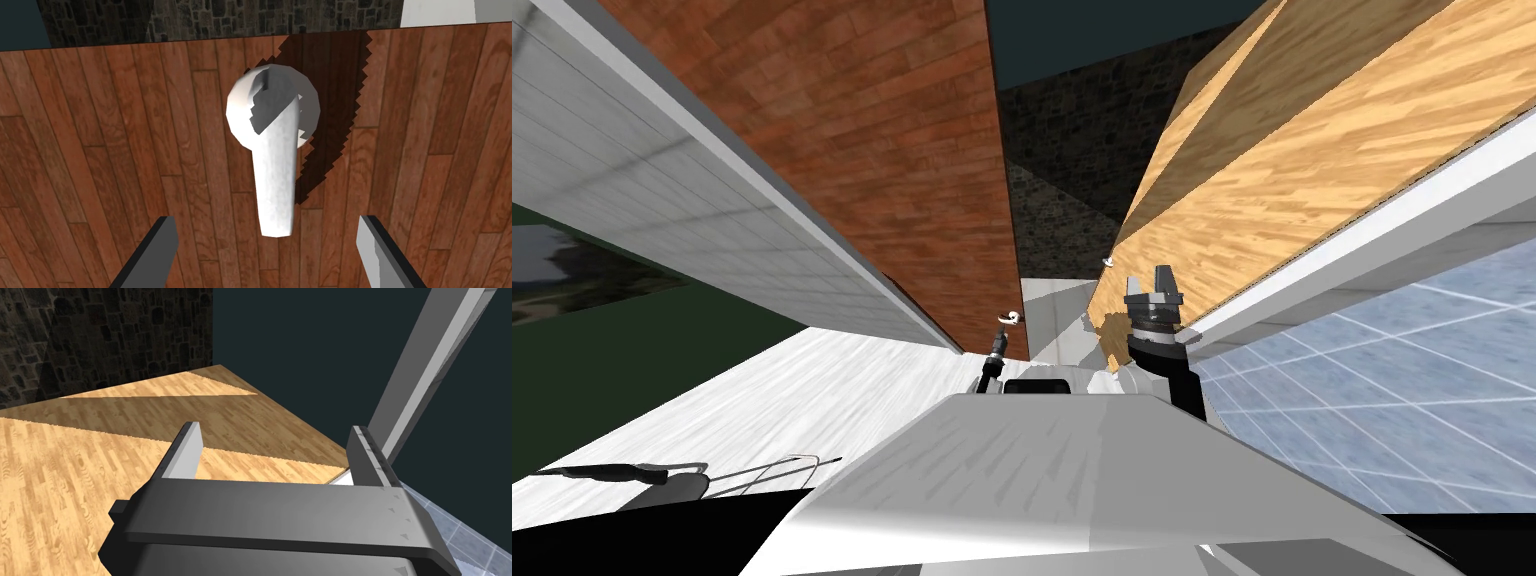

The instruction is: Push the door open

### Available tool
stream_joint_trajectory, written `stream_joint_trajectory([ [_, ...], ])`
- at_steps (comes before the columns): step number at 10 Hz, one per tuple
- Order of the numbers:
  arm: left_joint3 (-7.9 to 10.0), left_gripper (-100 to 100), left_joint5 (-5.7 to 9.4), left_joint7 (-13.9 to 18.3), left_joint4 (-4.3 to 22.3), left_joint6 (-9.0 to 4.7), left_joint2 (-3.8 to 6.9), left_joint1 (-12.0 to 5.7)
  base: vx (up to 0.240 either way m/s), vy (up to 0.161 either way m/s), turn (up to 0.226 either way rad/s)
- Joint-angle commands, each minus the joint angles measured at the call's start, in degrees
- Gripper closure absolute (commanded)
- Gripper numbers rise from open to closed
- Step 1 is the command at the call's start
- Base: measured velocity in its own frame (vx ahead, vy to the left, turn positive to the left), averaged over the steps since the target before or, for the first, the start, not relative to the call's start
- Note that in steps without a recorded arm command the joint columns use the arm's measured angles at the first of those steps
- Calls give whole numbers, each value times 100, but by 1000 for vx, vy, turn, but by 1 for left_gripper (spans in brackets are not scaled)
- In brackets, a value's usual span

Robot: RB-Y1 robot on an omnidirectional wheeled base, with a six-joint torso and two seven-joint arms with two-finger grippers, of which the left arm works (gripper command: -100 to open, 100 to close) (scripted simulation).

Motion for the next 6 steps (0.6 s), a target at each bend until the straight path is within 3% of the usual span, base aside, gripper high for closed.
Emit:
stream_joint_trajectory([
  [1,27,-100,11,-9,52,-6,-21,-42,199,-10,-17],
  [3,57,-100,24,-18,103,-10,-95,-85,187,-8,-25],
  [4,48,-100,20,-13,85,-5,-68,-73,92,-14,-1],
  [5,48,100,20,-13,85,-5,-68,-73,-14,4,5],
  [6,48,100,20,-13,85,-5,-68,-73,-30,7,-9],
])
